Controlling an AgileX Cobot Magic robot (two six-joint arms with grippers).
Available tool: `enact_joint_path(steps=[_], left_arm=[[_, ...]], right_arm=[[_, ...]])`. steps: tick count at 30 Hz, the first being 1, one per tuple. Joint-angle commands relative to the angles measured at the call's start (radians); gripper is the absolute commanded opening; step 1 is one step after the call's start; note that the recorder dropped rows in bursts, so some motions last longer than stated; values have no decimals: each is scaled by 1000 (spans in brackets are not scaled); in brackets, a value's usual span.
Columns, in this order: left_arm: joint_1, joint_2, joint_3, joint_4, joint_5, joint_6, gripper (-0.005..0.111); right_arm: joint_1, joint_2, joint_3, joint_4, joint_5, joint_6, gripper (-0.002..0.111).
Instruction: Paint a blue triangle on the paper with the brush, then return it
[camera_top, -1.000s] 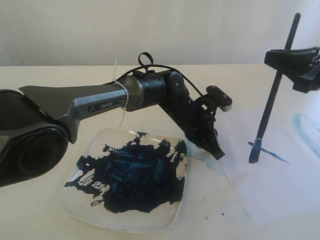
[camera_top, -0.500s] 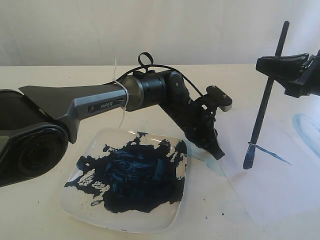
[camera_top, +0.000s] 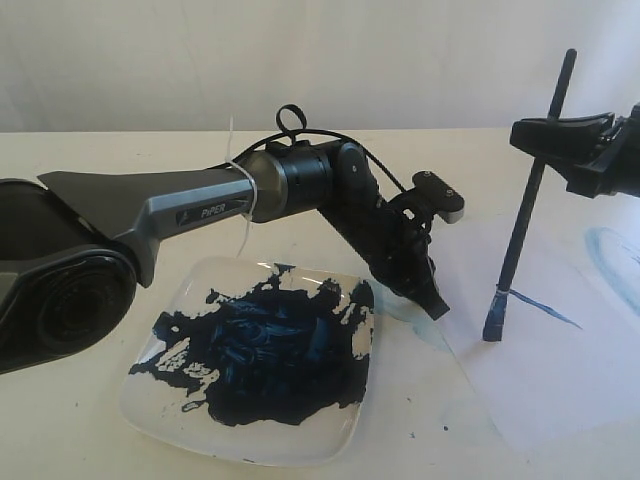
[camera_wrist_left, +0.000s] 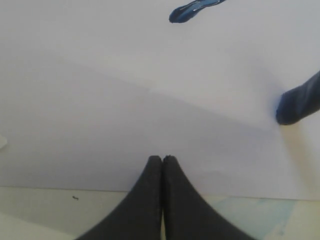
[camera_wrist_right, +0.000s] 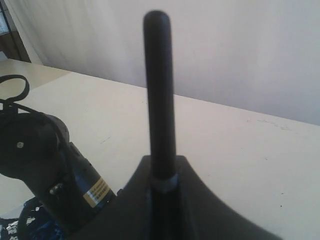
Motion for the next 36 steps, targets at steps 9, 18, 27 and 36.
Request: enact_joint_path(steps=[9,18,27,36], left_arm=[[0,4,2,3,50,1,0],[0,4,2,3,52,1,0],[0,4,2,3,54,1,0],[0,4,2,5,54,2,0]], right_arm=[[-43,3,3,-2,-13,-12,0],[-83,3,0,1,-13,-14,0],[-113,3,-2,13,-13,-28,0],[-143,3,-2,18,-13,-31,0]])
